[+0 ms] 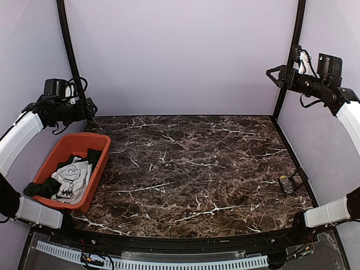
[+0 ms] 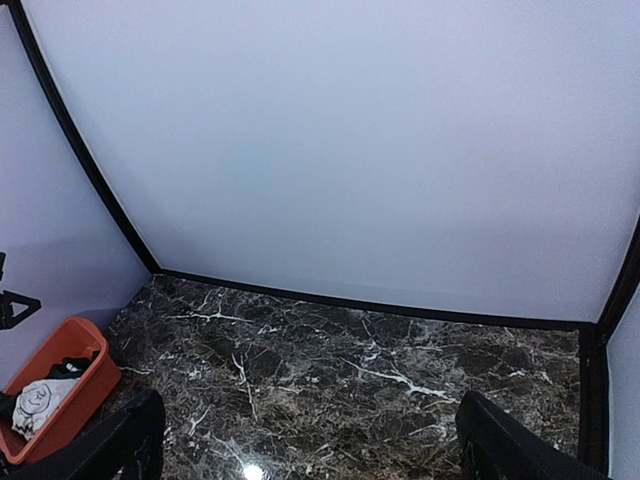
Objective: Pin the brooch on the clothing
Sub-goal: Pick up the crumpled clothing from the bin.
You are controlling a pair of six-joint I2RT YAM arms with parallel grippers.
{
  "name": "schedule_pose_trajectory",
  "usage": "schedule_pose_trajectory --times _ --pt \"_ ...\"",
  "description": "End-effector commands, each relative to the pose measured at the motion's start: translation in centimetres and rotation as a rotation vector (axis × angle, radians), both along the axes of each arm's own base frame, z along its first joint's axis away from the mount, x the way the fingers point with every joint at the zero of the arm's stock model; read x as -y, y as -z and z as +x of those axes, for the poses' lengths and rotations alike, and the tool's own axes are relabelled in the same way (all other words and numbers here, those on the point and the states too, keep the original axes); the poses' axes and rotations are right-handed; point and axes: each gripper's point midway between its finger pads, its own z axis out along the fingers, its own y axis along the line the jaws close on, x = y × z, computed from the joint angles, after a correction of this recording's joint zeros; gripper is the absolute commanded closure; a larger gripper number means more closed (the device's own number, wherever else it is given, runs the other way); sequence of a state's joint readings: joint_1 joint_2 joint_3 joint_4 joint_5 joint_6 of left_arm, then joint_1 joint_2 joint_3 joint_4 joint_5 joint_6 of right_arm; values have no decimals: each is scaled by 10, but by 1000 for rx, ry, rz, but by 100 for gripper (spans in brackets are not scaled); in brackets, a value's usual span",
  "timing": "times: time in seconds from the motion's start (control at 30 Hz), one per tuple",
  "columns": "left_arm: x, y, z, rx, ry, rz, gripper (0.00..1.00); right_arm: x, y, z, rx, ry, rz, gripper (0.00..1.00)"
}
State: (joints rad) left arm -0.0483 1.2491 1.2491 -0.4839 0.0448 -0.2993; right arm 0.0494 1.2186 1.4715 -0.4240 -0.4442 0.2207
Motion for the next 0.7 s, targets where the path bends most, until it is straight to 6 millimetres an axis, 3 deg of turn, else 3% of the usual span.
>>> schedule_pose_trajectory --times 0.0,0.17,0.27,0.4,0.67 --pt "3 -12 -6 -18 19 -10 0 15 -8 0 38 74 -66 1" --pt "-17 19 -16 -157 -125 -6 0 29 21 12 -66 181 -8 1" --pt "-40 47 -34 -257 -247 59 0 18 54 19 -164 132 56 1" --pt "-49 82 -62 -379 -312 85 0 9 86 21 -243 99 83 1" --pt "-69 154 -111 -601 -435 130 0 7 97 18 -238 91 68 1"
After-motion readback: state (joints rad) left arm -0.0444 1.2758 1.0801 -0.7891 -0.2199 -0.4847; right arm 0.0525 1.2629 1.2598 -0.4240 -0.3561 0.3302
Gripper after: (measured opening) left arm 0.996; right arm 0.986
